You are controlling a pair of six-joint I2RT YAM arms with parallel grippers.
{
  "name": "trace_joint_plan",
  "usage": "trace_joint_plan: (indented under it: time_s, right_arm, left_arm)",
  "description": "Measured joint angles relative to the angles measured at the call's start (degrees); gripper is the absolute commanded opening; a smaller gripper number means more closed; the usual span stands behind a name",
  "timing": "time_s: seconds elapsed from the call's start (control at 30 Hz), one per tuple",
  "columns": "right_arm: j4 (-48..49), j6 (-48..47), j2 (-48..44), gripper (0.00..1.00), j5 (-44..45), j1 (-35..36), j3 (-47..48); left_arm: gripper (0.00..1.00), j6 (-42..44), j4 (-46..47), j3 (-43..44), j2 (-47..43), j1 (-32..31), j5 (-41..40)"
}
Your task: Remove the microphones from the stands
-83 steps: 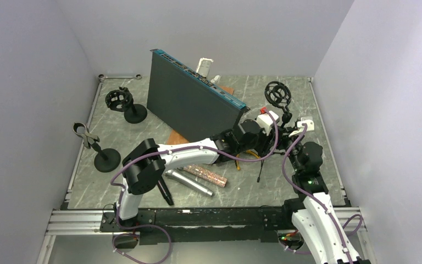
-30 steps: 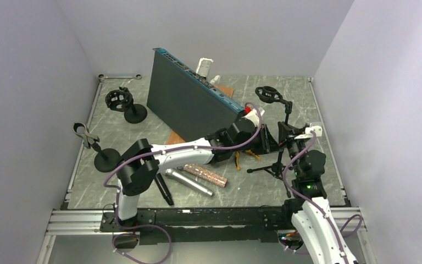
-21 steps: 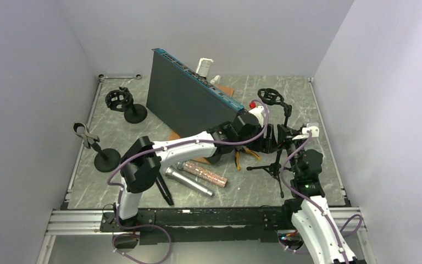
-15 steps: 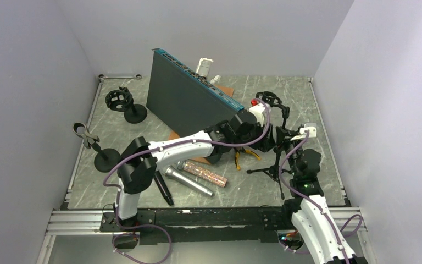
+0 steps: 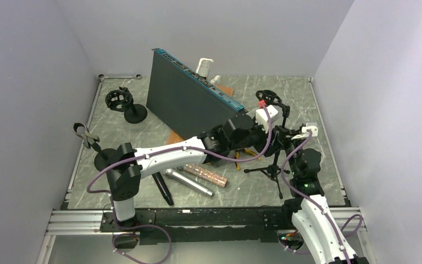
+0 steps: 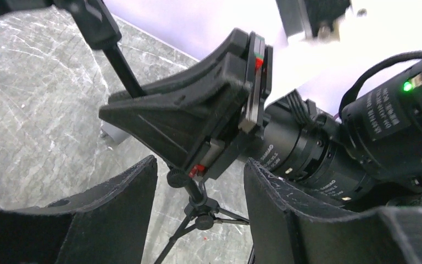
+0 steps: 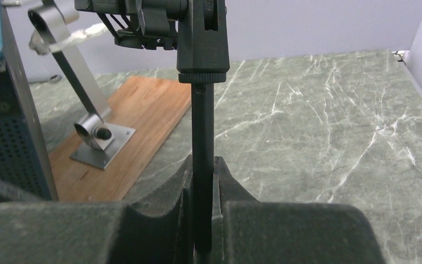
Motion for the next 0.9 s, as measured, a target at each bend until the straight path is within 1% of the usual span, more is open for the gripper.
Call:
trace_joint_plan:
  time_s: [0.17, 0.4, 0.47, 0.57, 0.63, 0.7, 0.8, 0.9]
  right_arm:
    - [-0.1, 2.4, 2.4, 0.00, 3.2, 0.0, 4.3]
    - [0.0, 7.8, 6.2, 0.00, 6.9, 0.0, 14.7]
    - [-0.3, 10.0, 7.2, 0.00, 7.4, 0.0, 17.7]
    - [-1.0, 12.9, 7.7, 0.00, 8.0, 0.0, 20.6]
    - [-1.3, 14.7, 7.6, 0.00, 8.1, 0.0, 21.6]
    - [-1.8, 16.3, 7.6, 0.00, 8.0, 0.0, 22.4]
    - [-2.4, 17.9, 7.6, 0.00, 8.0, 0.0, 23.0]
    - [-3.3, 19.1, 7.6, 0.00, 7.9, 0.0, 23.7]
  left_arm:
    - [0.61, 2.6, -4.5, 2.9, -0.2, -0.5, -1.4]
    - [0.62, 4.6, -8.9, 10.0, -2.5, -0.4, -3.2]
    - [0.59, 5.7, -9.6, 13.0, -2.6, -0.4, -4.1]
    - [0.47, 7.3, -10.0, 15.4, -2.7, -0.4, -5.4]
    - [0.45, 8.4, -10.2, 15.5, -3.1, -0.4, -6.0]
    - [0.46, 9.3, -10.6, 15.5, -3.1, -0.3, -6.1]
    - [0.53, 10.2, -12.2, 15.5, -3.1, -0.3, -6.2]
    - [0.51, 10.2, -12.5, 15.5, -3.1, -0.3, -6.0]
